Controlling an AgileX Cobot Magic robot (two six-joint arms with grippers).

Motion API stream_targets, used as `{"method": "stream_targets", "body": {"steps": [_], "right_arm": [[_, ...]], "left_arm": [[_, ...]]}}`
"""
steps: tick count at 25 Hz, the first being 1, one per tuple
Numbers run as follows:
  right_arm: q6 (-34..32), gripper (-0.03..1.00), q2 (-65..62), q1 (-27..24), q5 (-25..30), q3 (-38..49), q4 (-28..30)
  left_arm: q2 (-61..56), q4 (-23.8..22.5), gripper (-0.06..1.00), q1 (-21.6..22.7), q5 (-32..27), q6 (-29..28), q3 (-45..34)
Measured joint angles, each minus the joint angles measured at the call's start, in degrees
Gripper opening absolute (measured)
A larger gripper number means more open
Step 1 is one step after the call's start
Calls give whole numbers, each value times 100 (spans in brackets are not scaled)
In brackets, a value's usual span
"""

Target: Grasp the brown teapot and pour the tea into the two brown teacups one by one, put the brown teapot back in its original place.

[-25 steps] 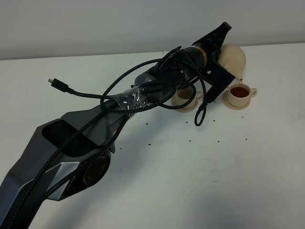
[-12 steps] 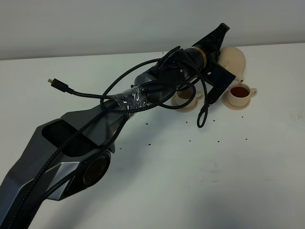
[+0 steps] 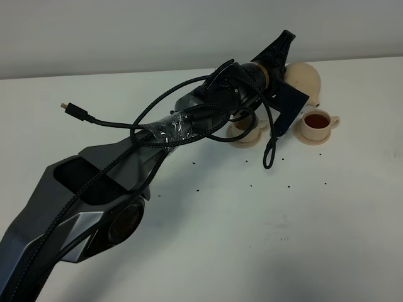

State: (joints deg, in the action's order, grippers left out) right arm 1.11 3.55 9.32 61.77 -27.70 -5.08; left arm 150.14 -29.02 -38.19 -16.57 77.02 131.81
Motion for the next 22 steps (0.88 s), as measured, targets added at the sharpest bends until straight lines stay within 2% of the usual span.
{"method": "stream_targets", "body": {"steps": [2,10,18,22], "right_arm": [[0,24,0,0,0,0,0],[0,24,0,0,0,0,0],[0,24,0,0,0,0,-2],[0,24,0,0,0,0,-2]], "left_arm": [[0,7,12,13,-26,-187,0],[-74,-4,12,50,-283,-1886,0],[-478,29,12,-58,-1365,-3126,0],[-673,493,12,-162,-1968,-3412,0]]}}
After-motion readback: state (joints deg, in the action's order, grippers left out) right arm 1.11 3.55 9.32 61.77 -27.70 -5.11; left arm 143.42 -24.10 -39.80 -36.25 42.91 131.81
